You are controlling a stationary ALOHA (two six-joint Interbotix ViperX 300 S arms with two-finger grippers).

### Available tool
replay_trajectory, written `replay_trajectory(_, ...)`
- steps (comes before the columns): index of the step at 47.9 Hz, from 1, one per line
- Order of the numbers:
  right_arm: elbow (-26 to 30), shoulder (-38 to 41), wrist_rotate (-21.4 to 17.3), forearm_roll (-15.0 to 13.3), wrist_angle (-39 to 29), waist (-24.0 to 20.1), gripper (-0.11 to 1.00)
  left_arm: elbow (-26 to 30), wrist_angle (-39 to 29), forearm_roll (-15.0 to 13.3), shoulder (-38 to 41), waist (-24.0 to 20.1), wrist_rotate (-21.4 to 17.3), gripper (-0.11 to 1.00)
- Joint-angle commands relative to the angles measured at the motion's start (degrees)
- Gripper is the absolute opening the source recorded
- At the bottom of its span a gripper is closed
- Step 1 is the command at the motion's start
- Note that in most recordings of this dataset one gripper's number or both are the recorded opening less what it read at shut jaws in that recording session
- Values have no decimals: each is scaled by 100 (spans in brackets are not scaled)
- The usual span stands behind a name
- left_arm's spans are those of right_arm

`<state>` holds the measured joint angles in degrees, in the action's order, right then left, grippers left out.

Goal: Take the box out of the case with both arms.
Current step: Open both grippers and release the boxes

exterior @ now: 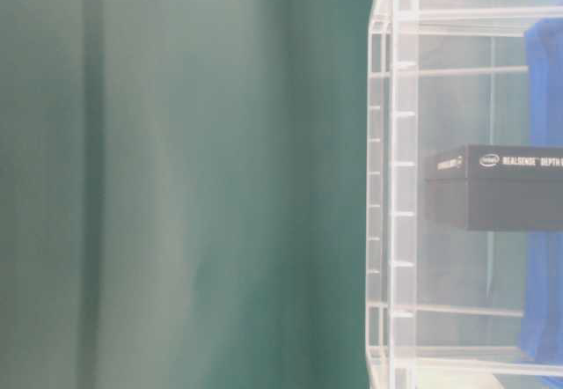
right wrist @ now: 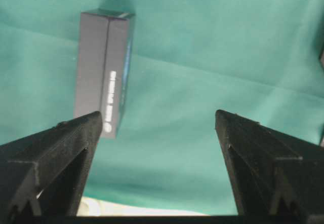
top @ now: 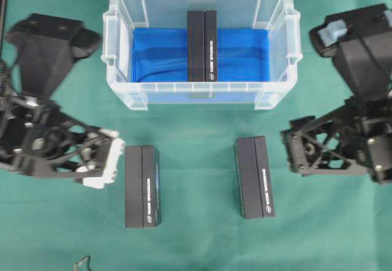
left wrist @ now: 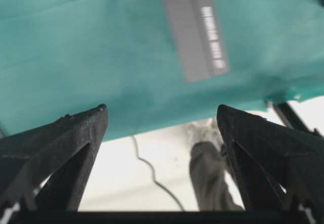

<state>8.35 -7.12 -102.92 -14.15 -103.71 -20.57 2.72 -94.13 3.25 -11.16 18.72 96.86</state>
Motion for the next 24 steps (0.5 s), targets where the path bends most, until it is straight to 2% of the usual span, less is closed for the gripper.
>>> replay_trajectory(1,-97,-316,-9,0,-44,-26,88,-97,-70,9,-325,53,105,89)
replay_trajectory(12,-650,-844,-26,9,-44,-35,88,-800,-79,9,-923,246,360,89)
replay_trajectory(24,-1134,-1380,-123,18,-44,-35,87,-1512,-88,9,-1652,519,844,88)
